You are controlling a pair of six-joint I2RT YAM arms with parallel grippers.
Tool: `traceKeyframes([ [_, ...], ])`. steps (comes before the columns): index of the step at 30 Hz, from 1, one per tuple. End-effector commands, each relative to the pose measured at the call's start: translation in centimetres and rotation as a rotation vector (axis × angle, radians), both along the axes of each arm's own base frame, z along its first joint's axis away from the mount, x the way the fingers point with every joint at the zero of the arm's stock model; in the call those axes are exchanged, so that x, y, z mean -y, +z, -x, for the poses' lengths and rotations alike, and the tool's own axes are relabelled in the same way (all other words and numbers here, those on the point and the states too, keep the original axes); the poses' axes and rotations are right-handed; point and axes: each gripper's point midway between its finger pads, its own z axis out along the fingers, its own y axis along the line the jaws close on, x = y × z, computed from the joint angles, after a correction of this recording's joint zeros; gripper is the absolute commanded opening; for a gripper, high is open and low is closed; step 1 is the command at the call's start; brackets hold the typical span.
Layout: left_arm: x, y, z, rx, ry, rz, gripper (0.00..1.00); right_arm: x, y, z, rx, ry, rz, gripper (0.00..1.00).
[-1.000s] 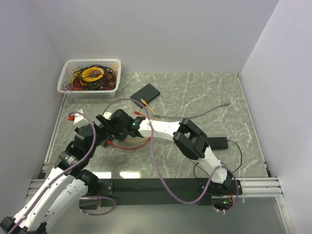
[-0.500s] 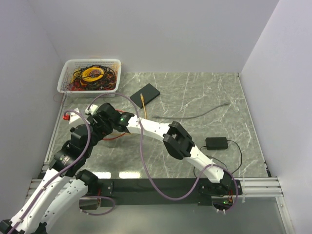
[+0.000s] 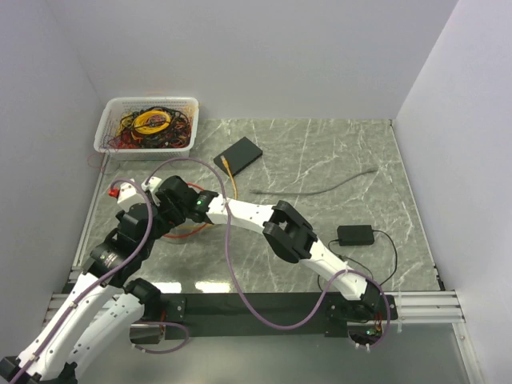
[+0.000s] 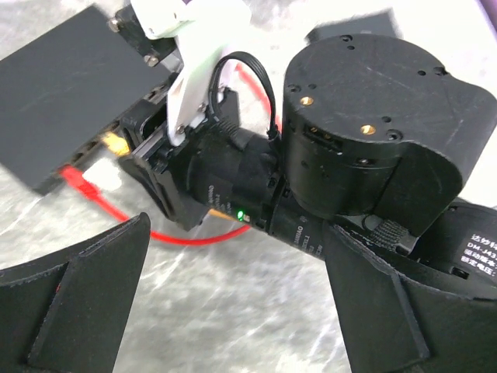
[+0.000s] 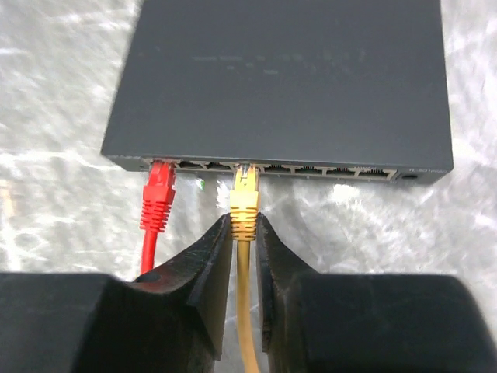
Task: Insert the plug into the switch port
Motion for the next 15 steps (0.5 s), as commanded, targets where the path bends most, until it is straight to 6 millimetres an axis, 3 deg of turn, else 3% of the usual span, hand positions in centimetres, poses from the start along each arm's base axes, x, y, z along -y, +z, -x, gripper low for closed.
traceKeyframes([
  [1, 1.3, 2.7, -1.7, 0.087, -0.016, 0.056, 0.99, -2.7, 0.2, 5.4, 0.02, 0.022, -0.042, 0.31],
  [4, 1.3, 2.5, -1.8, 0.082, -0.013, 0.05, 1.0, -1.3, -0.2, 4.9, 0.007, -0.007, -0.018, 0.43],
  [5, 1.3, 2.5, -1.8, 0.081, -0.013, 0.049, 1.0, -0.5, -1.1, 4.9, 0.001, -0.012, 0.007, 0.46],
  [7, 1.1, 2.6, -1.9, 0.081, -0.003, 0.039, 0.99, 0.2, -0.2, 4.6, 0.018, -0.027, 0.013, 0.52],
  [11, 0.8, 3.2, -2.3, 0.09, 0.015, 0.019, 1.0, 2.4, 0.6, 4.3, 0.05, -0.07, 0.051, 0.58],
  [13, 1.2, 3.8, -2.9, 0.104, 0.007, 0.016, 0.99, 4.2, 2.0, 4.2, 0.067, -0.097, 0.043, 0.59],
  [14, 1.3, 4.1, -3.1, 0.111, 0.004, 0.018, 0.99, 5.8, 0.7, 4.6, 0.058, -0.105, 0.076, 0.6],
  [15, 1.5, 4.5, -3.4, 0.121, 0.0, 0.018, 0.99, 6.6, 3.7, 4.0, 0.069, -0.136, 0.02, 0.61],
])
